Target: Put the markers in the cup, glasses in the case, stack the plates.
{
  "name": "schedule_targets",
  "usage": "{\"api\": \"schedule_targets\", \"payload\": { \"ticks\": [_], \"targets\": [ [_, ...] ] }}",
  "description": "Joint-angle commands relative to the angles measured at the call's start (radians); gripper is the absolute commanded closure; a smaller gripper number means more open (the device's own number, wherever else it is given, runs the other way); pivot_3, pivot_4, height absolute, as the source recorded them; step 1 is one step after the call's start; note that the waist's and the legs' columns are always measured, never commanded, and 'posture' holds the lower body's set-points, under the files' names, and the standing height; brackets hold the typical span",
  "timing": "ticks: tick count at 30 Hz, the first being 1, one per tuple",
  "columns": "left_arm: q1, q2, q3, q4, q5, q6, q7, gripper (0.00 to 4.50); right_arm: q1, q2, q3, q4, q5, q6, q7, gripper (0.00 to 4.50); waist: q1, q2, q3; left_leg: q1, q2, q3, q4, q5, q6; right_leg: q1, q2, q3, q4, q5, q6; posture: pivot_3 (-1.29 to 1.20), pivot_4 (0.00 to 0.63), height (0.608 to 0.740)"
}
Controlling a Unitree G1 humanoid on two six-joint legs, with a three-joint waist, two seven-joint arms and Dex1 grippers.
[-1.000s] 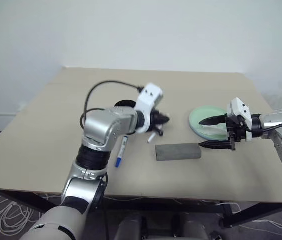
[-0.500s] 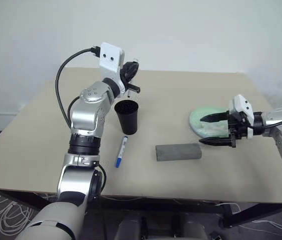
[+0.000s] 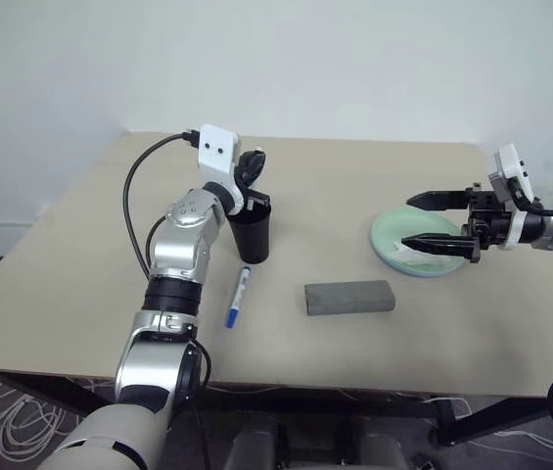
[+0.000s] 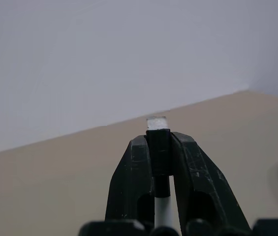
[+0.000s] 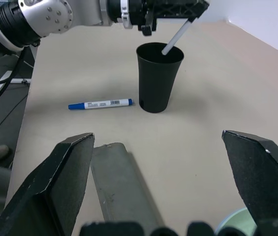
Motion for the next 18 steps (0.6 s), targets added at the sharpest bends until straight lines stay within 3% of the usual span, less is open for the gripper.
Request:
{"api": "schedule_targets", "payload": {
  "ticks": [1, 7, 8, 18],
  "targets": [
    [-0.012, -0.005, 0.014, -0.006, -0.012, -0.022, -0.015, 4.38, -0.010, -0.010, -0.034, -0.022, 0.019, -0.004, -0.004, 0.00, 0.000, 0.000, 0.000, 0.000, 0.000, 0.000, 0.000, 0.000, 0.000, 0.000, 0.000, 0.000, 0.000, 0.000, 0.000, 0.00, 0.000, 0.727],
    [0.003, -0.005, 0.012, -0.001, -0.019, -0.009, -0.040, 4.38, -0.010, -0.008, -0.029, -0.021, 0.014, -0.008, -0.007, 0.00, 0.000, 0.000, 0.000, 0.000, 0.000, 0.000, 0.000, 0.000, 0.000, 0.000, 0.000, 0.000, 0.000, 0.000, 0.000, 0.00, 0.000, 0.727],
    [0.006, -0.006, 0.014, -0.001, -0.022, -0.004, -0.043, 3.66, -0.011, -0.007, -0.028, -0.021, 0.012, -0.009, -0.007, 0.00, 0.000, 0.000, 0.000, 0.000, 0.000, 0.000, 0.000, 0.000, 0.000, 0.000, 0.000, 0.000, 0.000, 0.000, 0.000, 0.00, 0.000, 0.727],
    [0.016, -0.009, 0.009, -0.014, -0.013, 0.010, -0.050, 0.39, -0.017, -0.002, -0.017, -0.009, 0.000, -0.021, -0.009, 0.00, 0.000, 0.000, 0.000, 0.000, 0.000, 0.000, 0.000, 0.000, 0.000, 0.000, 0.000, 0.000, 0.000, 0.000, 0.000, 0.00, 0.000, 0.727]
  ]
}}
